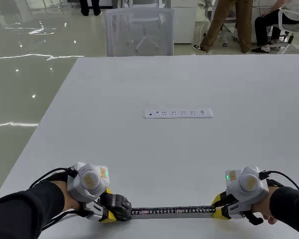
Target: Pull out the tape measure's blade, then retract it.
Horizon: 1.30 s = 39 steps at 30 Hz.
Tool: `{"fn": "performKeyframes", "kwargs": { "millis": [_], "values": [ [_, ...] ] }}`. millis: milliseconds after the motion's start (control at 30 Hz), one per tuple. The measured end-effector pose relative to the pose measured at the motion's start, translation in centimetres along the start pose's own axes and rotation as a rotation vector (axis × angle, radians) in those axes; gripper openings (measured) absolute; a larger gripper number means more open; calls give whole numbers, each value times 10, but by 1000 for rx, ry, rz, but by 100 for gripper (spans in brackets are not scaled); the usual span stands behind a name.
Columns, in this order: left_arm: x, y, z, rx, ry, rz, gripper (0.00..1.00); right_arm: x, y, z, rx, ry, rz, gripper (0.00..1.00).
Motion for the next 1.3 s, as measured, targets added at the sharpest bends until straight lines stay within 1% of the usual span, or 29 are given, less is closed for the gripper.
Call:
{"fn": "performKeyframes", "kwargs": {
  "millis": [167, 367, 600, 633, 700, 767, 833, 933, 1000, 1033, 1067, 1100, 1133, 1167, 1200, 1233, 1267, 1300],
  "values": [
    [0, 0, 1, -1, -1, -1, 33, -1, 0, 0, -3, -22, 8, 10],
    [0, -1, 0, -11, 4, 3, 33, -1, -1, 0, 3, -11, 11, 10],
    [0, 0, 2, -14, 16, 6, 34, -1, -1, 0, 2, -16, 8, 11],
    [0, -1, 2, -27, 39, 8, 34, -1, -1, 0, 1, -16, 8, 11],
    [0, 0, 1, -39, 48, 7, 35, -1, -1, 0, 2, -12, 6, 12],
    [0, 1, -2, -46, 84, 10, 35, -1, 0, 0, 0, -31, 5, 12],
    [0, 2, -4, -53, 90, 19, 35, -2, 0, 0, 0, -78, 4, 13],
    [1, 7, -9, -46, 109, 39, 35, 0, -1, 2, 4, -80, -4, 14],
    [3, 11, -13, -65, 135, 60, 36, 3, -1, 2, 5, -74, -14, 18],
    [4, 14, -14, -76, 150, 72, 38, 3, 0, 3, -5, -69, -27, 22],
    [6, 17, -17, -87, 171, 94, 40, 3, 2, 5, -21, -66, -45, 24],
    [9, 19, -19, -96, 192, 114, 44, 3, 4, 6, -31, -64, -58, 25],
    [12, 23, -22, -113, 230, 136, 49, 2, 8, 7, -44, -60, -85, 26],
    [15, 25, -24, -125, 263, 153, 54, 2, 10, 9, -57, -63, -100, 28],
    [17, 28, -26, -142, 291, 170, 63, 1, 13, 10, -72, -81, -111, 30],
    [22, 31, -29, -183, 321, 189, 69, 1, 17, 12, -94, -105, -127, 32],
    [24, 34, -29, -213, 334, 209, 73, 0, 20, 12, -106, -111, -140, 34],
    [27, 39, -31, -249, 366, 238, 78, 0, 25, 13, -124, -115, -156, 34]
  ]
}}
Point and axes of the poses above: the centre of the closed fingertips' face, and the gripper's own axes: y roughly backward along the fingers, x roughly to its left, z roughly out of its top, the point moved 6 cm from there along y, roughly backward along the fingers, and after that the axes turned 2 degrees about x, right-handed, at the moved point
